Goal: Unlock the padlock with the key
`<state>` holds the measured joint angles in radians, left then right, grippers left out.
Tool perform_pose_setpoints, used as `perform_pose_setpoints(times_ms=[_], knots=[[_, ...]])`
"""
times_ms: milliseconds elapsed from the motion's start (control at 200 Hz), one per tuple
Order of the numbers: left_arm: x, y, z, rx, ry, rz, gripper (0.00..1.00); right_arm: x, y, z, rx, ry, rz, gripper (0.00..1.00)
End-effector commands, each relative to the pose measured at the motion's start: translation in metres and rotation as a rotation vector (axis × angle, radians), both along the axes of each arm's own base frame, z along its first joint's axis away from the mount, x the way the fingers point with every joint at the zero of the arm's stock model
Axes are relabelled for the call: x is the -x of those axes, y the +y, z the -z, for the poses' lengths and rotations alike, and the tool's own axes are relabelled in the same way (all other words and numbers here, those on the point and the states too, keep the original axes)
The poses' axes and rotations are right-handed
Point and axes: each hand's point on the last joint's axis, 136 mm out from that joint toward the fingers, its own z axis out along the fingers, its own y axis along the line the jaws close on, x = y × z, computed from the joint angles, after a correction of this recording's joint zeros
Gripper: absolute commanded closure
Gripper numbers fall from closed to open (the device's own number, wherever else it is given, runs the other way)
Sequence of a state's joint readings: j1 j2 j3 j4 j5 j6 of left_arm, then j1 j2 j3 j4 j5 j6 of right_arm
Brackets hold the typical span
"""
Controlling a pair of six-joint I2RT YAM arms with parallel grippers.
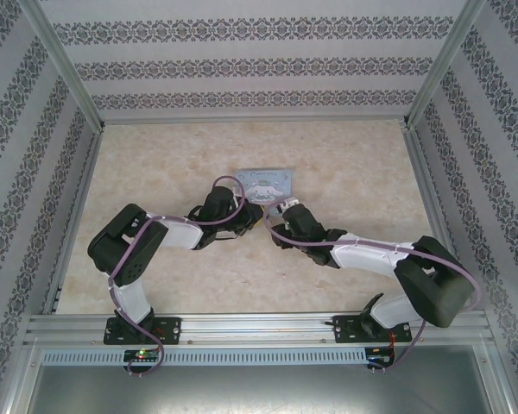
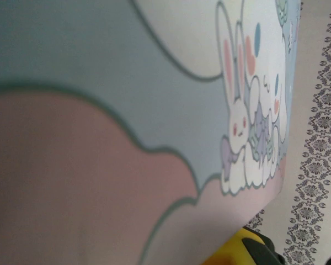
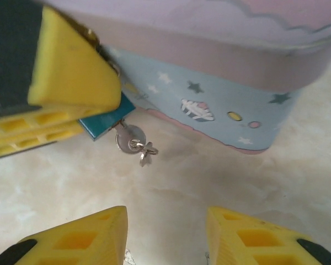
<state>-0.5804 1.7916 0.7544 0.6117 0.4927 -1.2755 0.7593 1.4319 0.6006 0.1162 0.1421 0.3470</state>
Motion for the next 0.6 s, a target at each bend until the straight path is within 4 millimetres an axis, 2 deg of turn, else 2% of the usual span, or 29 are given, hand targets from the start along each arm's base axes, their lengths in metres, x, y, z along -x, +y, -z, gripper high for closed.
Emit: perform_pose_setpoints(times_ms=[0, 315, 595], knots=[[-0.001, -0.004, -0.023, 0.022, -0.036, 0.040, 1.00, -0.010, 0.008, -0.007, 0.052, -0.076, -0.042, 0.58], [0.001, -0.005, -0.024, 0.025, -0.034, 0.046, 1.00, -0.021, 0.019, -0.006, 0.061, -0.089, -0.042, 0.59], [0.001, -0.006, -0.026, 0.035, -0.034, 0.050, 1.00, -0.033, 0.029, -0.008, 0.061, -0.092, -0.044, 0.65]])
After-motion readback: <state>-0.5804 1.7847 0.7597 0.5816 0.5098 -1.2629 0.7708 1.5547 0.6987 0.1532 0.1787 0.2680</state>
